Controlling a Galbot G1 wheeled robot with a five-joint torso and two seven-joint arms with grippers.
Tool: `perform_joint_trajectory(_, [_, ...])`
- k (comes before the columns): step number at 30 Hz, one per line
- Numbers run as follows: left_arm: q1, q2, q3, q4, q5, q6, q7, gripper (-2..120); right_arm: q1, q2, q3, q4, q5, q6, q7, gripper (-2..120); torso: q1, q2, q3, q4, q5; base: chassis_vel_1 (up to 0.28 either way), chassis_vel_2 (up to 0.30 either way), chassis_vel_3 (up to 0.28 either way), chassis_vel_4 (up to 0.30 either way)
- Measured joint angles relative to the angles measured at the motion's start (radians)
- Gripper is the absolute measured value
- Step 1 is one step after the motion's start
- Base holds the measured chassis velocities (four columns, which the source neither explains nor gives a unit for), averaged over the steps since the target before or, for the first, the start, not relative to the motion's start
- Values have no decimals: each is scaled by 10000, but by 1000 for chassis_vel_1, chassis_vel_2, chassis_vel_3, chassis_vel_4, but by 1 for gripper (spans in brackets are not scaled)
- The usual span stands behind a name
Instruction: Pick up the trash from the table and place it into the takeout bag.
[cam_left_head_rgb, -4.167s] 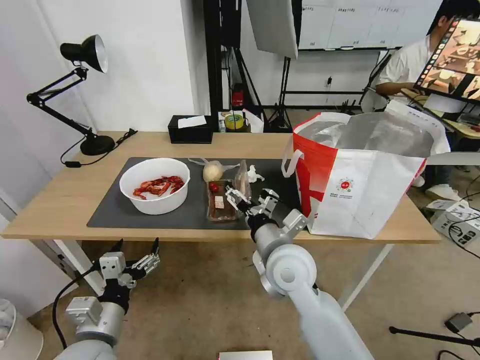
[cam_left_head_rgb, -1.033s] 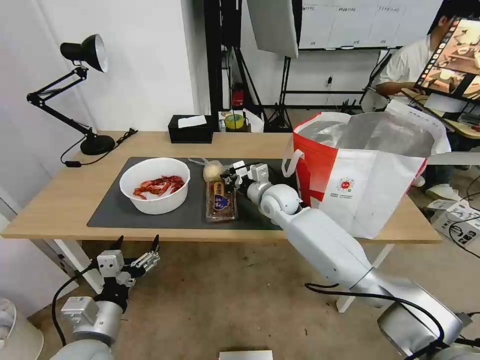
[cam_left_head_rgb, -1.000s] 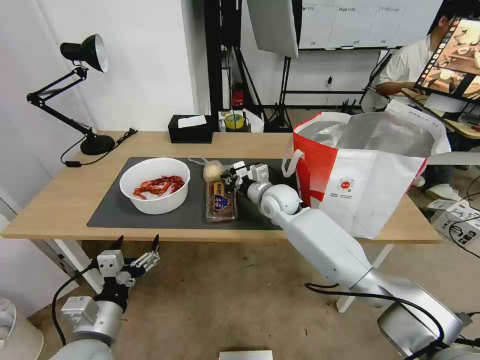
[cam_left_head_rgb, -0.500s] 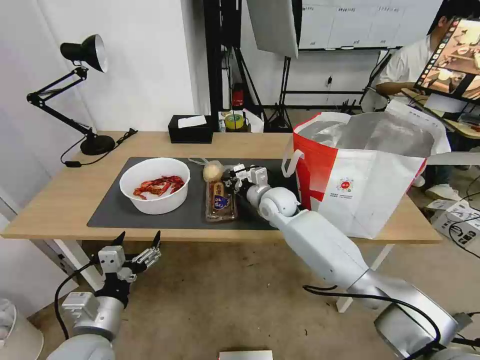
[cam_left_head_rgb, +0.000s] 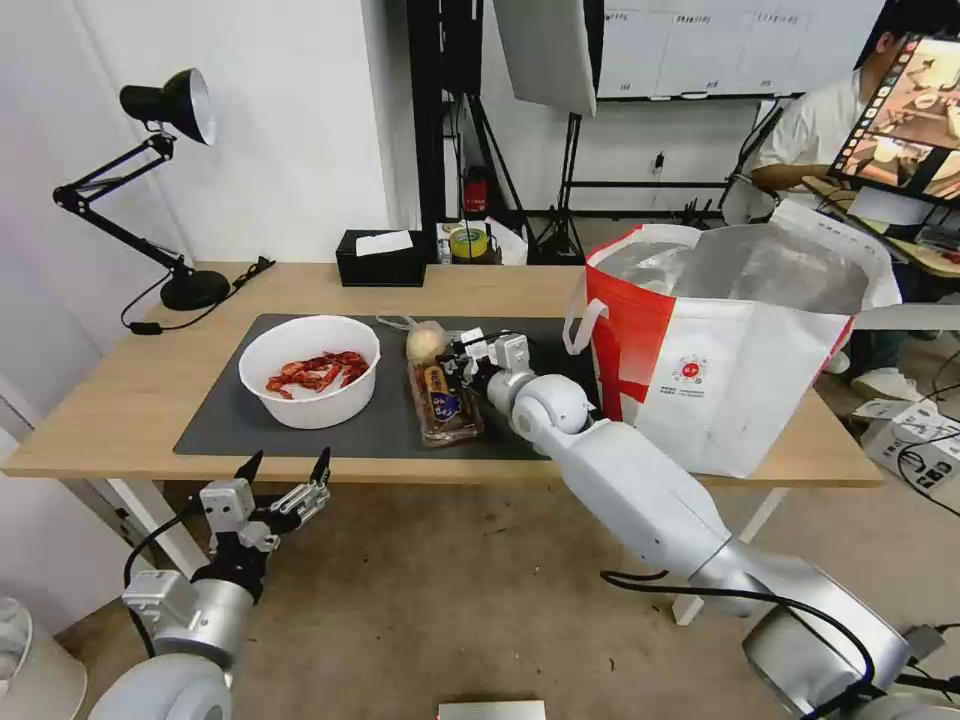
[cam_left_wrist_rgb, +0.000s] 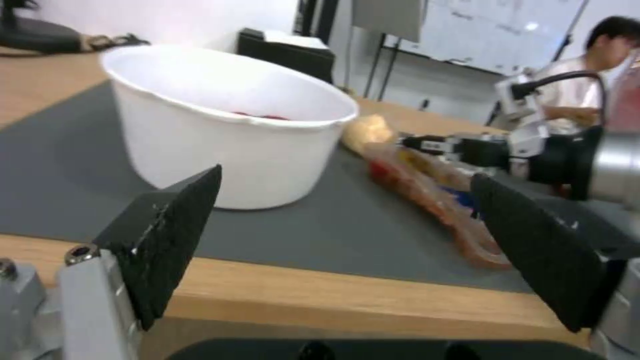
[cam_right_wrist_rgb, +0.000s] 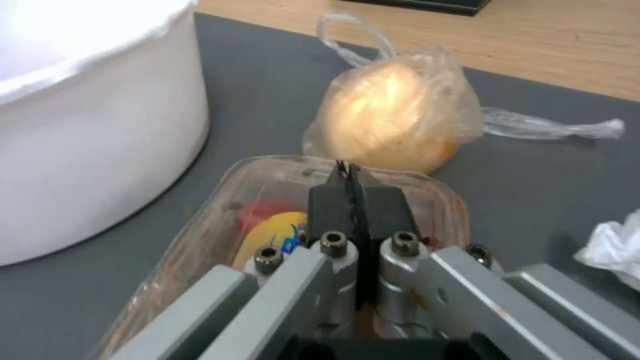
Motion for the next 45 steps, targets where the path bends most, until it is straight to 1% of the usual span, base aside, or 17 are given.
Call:
perform_joint_trajectory(4, [-56, 232, 76, -3, -554, 3, 140, 100, 78, 37, -99, 0, 0, 3, -1, 0, 0, 0, 0, 0, 0, 0, 0, 0, 0])
perform_joint_trajectory(9, [-113, 290, 106, -5, -687, 56, 153, 100, 125, 31, -126, 61, -1, 4, 14, 0, 0, -1, 0, 1, 0, 0, 0, 0, 0])
perform_joint_trajectory(18, [-87, 217, 253, -29, -735, 97, 193, 100, 29, -215, -108, 363, 1, -6, 79, 0, 0, 0, 0, 0, 0, 0, 0, 0, 0])
perform_joint_trajectory(24, [-152, 250, 339, -52, -1053, 99, 253, 100, 12, -321, -119, 459, 26, -31, 66, 0, 0, 0, 0, 1, 1, 0, 0, 0, 0])
perform_joint_trajectory(36, [-742, 854, 792, 211, -2258, 153, 366, 100, -30, -610, -129, 685, 116, -83, 68, 0, 0, 0, 0, 1, 1, 0, 0, 0, 0])
perform_joint_trajectory(39, [-1024, 1184, 1010, 414, -2700, 163, 406, 100, -44, -638, -136, 702, 127, -91, 76, 0, 0, -1, 0, 0, 1, 0, 0, 0, 0])
perform_joint_trajectory(40, [-1024, 1184, 1010, 414, -2700, 163, 406, 100, -44, -638, -136, 702, 127, -91, 76, 0, 0, -1, 0, 0, 1, 0, 0, 0, 0])
perform_joint_trajectory(45, [-1517, 1669, 1321, 604, -3604, 190, 434, 100, -52, -657, -149, 720, 144, -96, 82, 0, 0, -1, 0, 0, 0, 0, 0, 0, 0])
